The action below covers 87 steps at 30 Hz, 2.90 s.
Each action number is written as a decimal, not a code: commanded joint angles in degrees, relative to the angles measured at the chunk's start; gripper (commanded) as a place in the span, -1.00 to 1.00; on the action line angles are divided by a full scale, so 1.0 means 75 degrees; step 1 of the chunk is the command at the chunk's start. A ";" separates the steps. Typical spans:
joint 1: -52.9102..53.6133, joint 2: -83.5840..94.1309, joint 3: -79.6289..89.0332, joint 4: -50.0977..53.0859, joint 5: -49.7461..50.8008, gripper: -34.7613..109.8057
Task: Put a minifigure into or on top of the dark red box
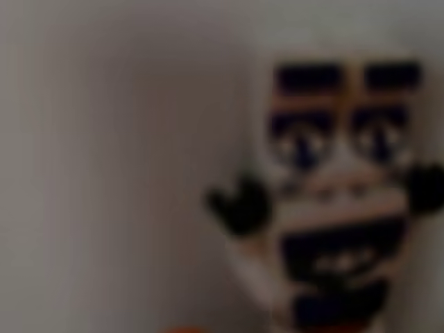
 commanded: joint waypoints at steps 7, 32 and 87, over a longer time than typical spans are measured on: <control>-0.0047 -0.0527 -0.0504 0.0047 0.0059 -0.20; -0.0141 -0.1137 -0.1043 0.0504 0.0035 -0.51; -0.1359 -0.2578 -0.2754 0.1207 0.0949 -0.28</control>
